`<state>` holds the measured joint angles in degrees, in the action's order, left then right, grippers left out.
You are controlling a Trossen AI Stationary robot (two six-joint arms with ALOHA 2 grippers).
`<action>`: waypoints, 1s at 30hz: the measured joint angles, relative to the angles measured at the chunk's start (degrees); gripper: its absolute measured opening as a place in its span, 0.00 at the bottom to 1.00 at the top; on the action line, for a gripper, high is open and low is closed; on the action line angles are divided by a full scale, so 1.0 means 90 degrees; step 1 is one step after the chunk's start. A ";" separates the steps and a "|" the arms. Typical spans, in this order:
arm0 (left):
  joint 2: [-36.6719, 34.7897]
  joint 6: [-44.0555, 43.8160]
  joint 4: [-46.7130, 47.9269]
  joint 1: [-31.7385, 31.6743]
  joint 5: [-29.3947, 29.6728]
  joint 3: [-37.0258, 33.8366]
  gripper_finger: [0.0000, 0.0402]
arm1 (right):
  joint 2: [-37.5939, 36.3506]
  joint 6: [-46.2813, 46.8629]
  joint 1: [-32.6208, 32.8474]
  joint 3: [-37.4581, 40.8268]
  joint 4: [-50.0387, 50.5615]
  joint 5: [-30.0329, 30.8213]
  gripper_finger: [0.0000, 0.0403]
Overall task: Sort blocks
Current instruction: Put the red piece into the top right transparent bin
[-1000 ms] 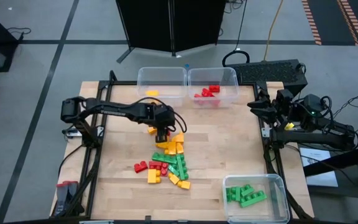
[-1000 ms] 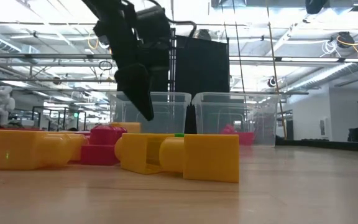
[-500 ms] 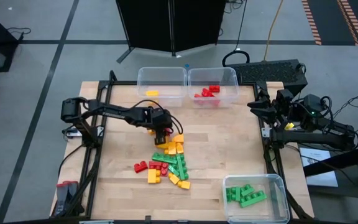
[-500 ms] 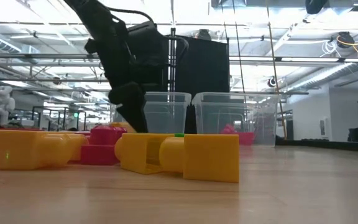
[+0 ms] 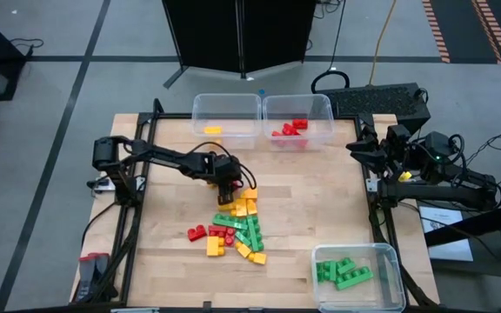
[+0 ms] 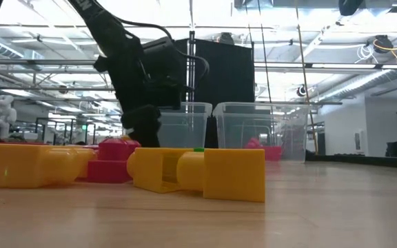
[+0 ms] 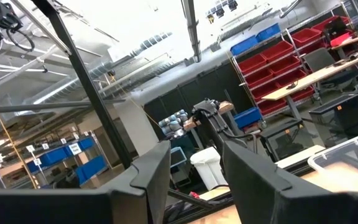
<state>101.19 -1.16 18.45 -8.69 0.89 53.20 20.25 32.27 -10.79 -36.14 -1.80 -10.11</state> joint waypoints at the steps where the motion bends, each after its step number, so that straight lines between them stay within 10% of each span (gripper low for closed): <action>1: -0.0006 -0.0063 0.0068 0.0000 0.0000 0.0043 0.43 | 0.0000 -0.0005 0.0000 0.0000 0.0000 0.0000 0.36; 19: -0.0401 0.0092 0.0649 -0.0143 0.0965 0.2493 0.29 | 0.0000 -0.0015 0.0000 0.0000 -0.0001 -0.0029 0.36; 30: -0.0329 -0.0050 -0.1900 -0.1345 0.1430 0.3240 0.29 | 0.0000 -0.0020 0.0000 0.0000 0.0000 -0.0027 0.36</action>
<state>98.23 -1.60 1.35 -20.79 13.76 82.36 20.25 32.09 -10.79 -36.14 -1.80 -10.35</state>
